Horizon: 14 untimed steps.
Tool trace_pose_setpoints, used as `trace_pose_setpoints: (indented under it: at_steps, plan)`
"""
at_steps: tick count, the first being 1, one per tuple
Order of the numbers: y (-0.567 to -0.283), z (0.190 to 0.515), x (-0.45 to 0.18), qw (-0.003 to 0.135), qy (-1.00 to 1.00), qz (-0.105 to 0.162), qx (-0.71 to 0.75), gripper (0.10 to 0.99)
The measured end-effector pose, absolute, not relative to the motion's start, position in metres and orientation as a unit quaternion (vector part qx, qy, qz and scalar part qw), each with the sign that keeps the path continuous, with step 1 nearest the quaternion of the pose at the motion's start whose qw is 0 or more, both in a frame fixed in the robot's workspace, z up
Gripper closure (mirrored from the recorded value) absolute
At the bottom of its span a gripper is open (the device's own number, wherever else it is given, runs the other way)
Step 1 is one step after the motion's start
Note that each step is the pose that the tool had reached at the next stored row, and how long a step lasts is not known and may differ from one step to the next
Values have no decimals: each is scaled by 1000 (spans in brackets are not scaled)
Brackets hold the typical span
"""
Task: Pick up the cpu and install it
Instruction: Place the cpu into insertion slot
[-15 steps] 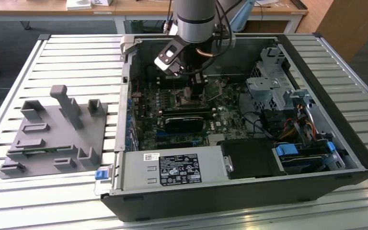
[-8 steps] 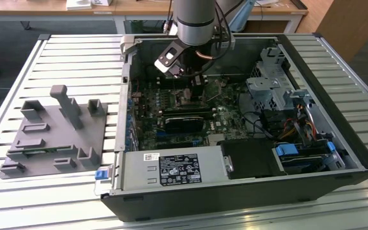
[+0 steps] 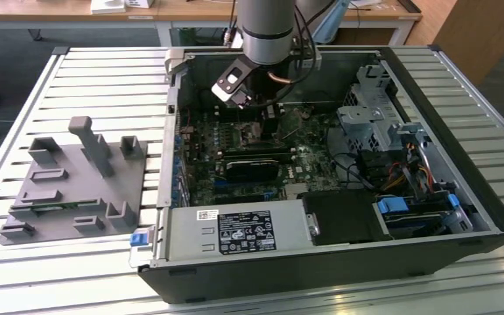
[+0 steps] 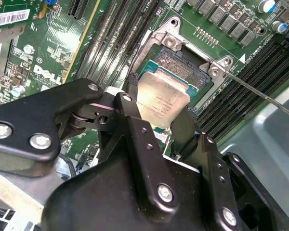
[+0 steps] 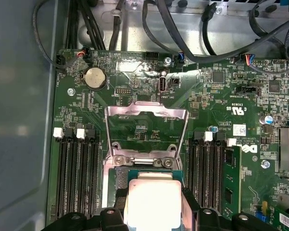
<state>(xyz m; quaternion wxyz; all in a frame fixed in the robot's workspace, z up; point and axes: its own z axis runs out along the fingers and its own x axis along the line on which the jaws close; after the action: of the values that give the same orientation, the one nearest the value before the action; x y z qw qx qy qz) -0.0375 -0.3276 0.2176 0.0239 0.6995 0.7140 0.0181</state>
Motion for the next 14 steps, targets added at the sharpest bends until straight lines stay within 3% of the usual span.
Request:
trace_pose_setpoints:
  at_steps: [14]
  plan:
    - [-322, 212, -38, 24, 714, 18, 700, 561]
